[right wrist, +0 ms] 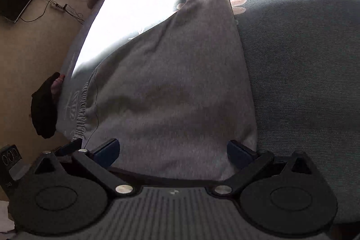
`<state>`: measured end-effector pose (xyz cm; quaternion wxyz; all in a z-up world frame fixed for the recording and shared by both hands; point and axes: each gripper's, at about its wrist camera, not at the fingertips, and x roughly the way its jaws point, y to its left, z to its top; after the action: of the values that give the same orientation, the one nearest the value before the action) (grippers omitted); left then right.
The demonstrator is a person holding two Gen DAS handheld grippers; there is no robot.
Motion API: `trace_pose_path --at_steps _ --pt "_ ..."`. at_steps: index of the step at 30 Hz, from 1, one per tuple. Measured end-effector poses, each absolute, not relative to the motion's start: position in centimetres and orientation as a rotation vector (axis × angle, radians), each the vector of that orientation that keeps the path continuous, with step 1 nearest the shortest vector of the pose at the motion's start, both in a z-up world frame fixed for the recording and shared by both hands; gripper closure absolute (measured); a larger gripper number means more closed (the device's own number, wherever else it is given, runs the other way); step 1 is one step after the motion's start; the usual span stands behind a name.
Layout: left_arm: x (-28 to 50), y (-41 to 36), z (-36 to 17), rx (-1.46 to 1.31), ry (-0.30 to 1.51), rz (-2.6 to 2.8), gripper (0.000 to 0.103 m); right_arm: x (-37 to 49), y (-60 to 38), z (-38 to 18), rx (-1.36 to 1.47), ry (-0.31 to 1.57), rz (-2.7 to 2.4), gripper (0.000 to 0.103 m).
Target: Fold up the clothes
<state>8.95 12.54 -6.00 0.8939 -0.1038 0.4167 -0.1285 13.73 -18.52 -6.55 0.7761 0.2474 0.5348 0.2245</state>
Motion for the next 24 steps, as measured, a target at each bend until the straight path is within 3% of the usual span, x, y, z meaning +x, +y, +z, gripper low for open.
trace_pose_path --at_steps 13,18,24 --pt "9.8 13.5 -6.9 -0.238 0.823 -0.253 0.001 12.7 -18.1 -7.0 0.533 1.139 0.512 0.000" --pt "10.5 18.5 -4.5 -0.385 0.739 -0.216 0.001 12.7 -18.4 -7.2 0.549 1.134 0.520 0.000" --pt "15.1 25.7 -8.2 -0.673 0.882 -0.182 0.001 12.9 -18.1 -7.3 0.537 1.128 0.520 0.000"
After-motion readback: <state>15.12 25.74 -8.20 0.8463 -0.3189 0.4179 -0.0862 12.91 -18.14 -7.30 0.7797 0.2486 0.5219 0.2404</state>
